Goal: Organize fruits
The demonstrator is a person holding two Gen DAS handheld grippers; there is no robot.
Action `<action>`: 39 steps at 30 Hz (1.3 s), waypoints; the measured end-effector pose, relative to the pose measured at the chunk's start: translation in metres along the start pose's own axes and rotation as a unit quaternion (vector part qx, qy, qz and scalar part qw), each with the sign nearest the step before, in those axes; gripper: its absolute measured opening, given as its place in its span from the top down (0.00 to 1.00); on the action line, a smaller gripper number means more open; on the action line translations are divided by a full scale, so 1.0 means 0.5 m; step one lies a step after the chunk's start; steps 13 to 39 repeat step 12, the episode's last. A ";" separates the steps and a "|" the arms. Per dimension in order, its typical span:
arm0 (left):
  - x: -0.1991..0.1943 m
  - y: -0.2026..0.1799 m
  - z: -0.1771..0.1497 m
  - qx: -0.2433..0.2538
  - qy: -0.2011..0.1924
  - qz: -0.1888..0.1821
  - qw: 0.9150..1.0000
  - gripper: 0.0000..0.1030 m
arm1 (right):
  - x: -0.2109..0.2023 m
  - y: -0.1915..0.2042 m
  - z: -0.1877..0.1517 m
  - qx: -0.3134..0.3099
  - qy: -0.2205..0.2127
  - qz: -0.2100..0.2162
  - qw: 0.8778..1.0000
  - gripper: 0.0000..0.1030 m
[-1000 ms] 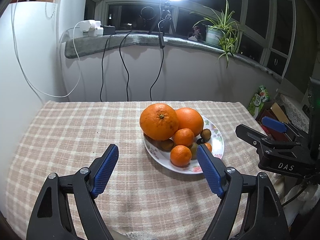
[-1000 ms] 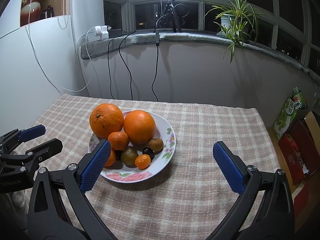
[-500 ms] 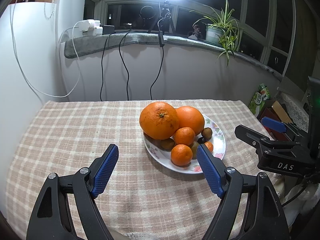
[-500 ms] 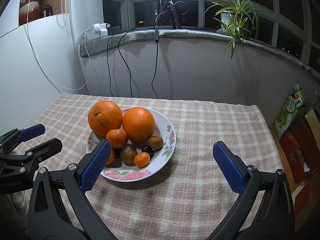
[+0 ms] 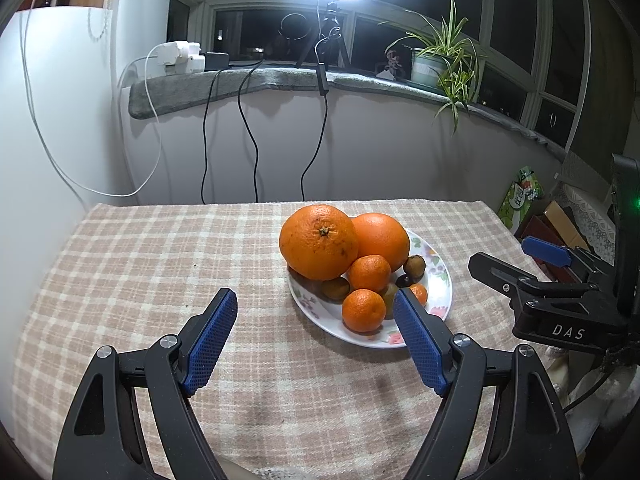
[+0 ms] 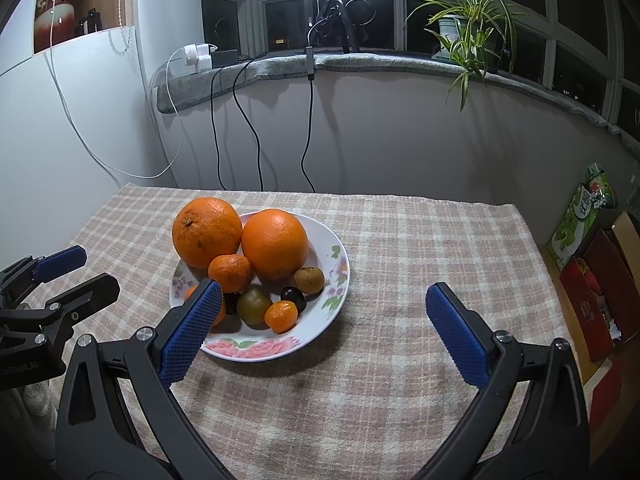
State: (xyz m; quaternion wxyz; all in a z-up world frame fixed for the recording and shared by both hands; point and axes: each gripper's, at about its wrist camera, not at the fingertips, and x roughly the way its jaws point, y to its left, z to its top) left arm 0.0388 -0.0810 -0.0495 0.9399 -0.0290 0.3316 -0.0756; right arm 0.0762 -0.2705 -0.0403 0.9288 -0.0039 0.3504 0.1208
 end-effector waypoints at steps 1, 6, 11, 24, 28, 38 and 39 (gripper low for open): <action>0.000 0.000 0.000 0.000 0.000 0.000 1.000 0.22 | 0.001 0.000 -0.001 0.000 0.000 0.000 1.000 0.00; 0.000 0.000 -0.001 0.000 -0.001 0.000 1.000 0.22 | 0.002 -0.001 -0.001 0.001 0.001 -0.001 1.000 0.00; 0.004 -0.001 0.000 0.003 -0.001 0.000 1.000 0.22 | 0.005 -0.003 -0.006 0.003 0.002 -0.004 1.000 0.00; 0.005 0.000 0.000 0.002 0.000 0.000 1.000 0.22 | 0.007 -0.004 -0.007 0.004 0.003 -0.005 1.000 0.00; 0.005 0.000 0.000 0.002 0.000 0.000 1.000 0.22 | 0.007 -0.004 -0.007 0.004 0.003 -0.005 1.000 0.00; 0.005 0.000 0.000 0.002 0.000 0.000 1.000 0.22 | 0.007 -0.004 -0.007 0.004 0.003 -0.005 1.000 0.00; 0.005 0.000 0.000 0.002 0.000 0.000 1.000 0.22 | 0.007 -0.004 -0.007 0.004 0.003 -0.005 1.000 0.00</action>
